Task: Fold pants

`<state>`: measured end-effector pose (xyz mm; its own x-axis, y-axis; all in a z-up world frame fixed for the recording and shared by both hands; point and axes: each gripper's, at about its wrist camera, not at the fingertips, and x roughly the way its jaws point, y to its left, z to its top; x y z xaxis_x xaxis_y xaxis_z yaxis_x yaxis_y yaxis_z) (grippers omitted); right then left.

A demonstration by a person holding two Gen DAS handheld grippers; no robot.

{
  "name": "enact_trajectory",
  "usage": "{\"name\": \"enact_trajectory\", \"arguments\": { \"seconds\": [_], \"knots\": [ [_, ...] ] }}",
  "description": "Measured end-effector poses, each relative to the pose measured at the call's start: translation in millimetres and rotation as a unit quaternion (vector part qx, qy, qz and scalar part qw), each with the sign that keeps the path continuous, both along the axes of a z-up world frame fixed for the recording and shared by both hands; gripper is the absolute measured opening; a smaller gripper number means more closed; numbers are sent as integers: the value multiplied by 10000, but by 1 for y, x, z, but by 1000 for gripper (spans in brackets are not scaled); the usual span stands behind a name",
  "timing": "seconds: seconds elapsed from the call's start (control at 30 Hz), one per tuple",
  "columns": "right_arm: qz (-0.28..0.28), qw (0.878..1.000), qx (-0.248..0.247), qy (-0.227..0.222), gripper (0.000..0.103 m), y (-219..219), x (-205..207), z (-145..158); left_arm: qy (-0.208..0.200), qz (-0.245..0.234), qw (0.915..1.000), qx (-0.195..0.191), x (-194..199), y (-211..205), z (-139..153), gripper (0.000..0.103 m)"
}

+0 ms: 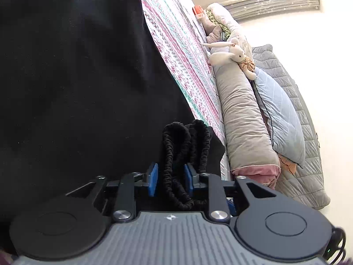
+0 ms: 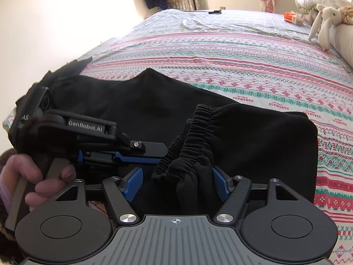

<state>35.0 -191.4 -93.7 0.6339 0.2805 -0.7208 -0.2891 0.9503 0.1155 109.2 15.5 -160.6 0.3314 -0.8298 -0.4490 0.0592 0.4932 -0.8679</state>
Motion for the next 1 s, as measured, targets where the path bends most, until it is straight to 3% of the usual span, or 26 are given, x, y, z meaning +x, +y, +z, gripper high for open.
{"name": "enact_trajectory", "arguments": {
  "seconds": [0.13,0.17,0.27,0.37,0.47,0.53,0.57,0.67,0.87,1.0],
  "knots": [
    [70,9971,-746,-123,70,21,-2,-16,25,-141,9998,-149,5,-7,4,85],
    [15,9960,-879,-153,66,25,-2,-21,12,-244,9996,-141,7,-11,6,92],
    [-63,9964,-812,-251,52,23,-5,-20,-53,-597,9981,137,13,-27,14,102],
    [31,9976,-638,-275,47,18,-9,-13,-99,-783,9963,344,18,-45,16,103],
    [87,9986,-441,-271,47,10,-14,-10,-95,-718,9961,509,18,-56,14,95],
    [87,9989,-367,-269,49,6,-16,-9,-148,-665,9942,834,16,-63,16,78],
    [86,9990,-344,-274,53,4,-17,-8,-193,-646,9915,1116,16,-67,17,62],
    [86,9997,-37,-230,59,-9,-19,0,-352,-627,9868,1449,16,-68,24,58],
    [-115,9974,675,-235,66,-36,-22,15,-716,-640,9697,2245,16,-45,45,57],
    [-283,9963,783,-218,67,-40,-19,13,-871,-525,9608,2579,20,-14,61,57]
  ]
}}
